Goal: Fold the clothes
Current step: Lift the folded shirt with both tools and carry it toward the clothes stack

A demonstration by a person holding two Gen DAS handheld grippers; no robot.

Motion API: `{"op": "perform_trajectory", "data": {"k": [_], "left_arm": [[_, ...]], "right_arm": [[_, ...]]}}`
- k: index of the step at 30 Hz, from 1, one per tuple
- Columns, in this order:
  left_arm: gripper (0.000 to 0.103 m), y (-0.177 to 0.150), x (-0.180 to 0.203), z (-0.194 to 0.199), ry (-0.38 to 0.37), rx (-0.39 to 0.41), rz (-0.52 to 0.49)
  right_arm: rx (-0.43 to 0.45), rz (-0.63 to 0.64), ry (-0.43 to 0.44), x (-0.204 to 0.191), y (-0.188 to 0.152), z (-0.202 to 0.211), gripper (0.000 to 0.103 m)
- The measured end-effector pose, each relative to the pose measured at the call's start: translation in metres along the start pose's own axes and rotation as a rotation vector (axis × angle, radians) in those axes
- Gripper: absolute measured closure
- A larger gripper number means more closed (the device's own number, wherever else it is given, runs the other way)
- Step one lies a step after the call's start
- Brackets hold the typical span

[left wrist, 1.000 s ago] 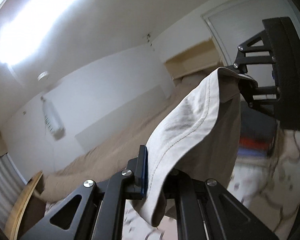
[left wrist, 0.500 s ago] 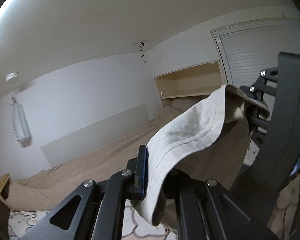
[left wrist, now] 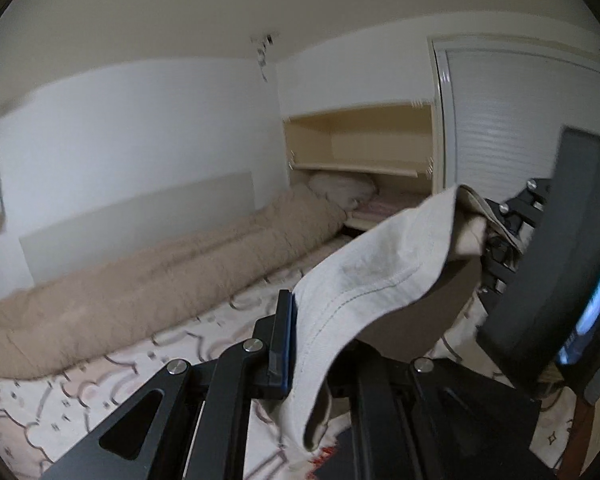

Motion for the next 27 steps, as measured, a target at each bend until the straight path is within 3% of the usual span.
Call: {"op": "perform_trajectory", "data": {"k": [9,14,17,21,27], "left_arm": [[0.096,-0.029,0.033,0.038,-0.076,0.023,-0.049],[0.096,-0.053,0.066,0.062,-0.148,0.069,-0.162],[0.096,-0.084,0.098,0.074,-0.212,0.085,-0.243],[0.095,-0.126,0.142,0.077,-0.279,0.045,-0.338],[0.096,-0.176,0.184,0.066,-0.274,-0.036,-0.386]], "right_arm": [[0.043,-0.019,0.099,0.005,-0.026,0.005,0.096],[0.080,0.003,0.186,0.013,-0.048,0.028,0.096],[0.078,0.050,0.227,0.008,-0.072,0.041,0.096],[0.057,0.182,0.267,-0.013,-0.112,0.061,0.096],[0.004,0.387,0.319,-0.054,-0.179,0.068,0.096]]}}
Point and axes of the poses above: each gripper's, at about its wrist camera, not at the fingertips, and z roughly against the way its jaws point, x to its right, y to its top, the point moved 3 cm from there along -z, roughly the way its jaws point, and after that the axes turned 10 degrees about -z, right-handed, at the moved point
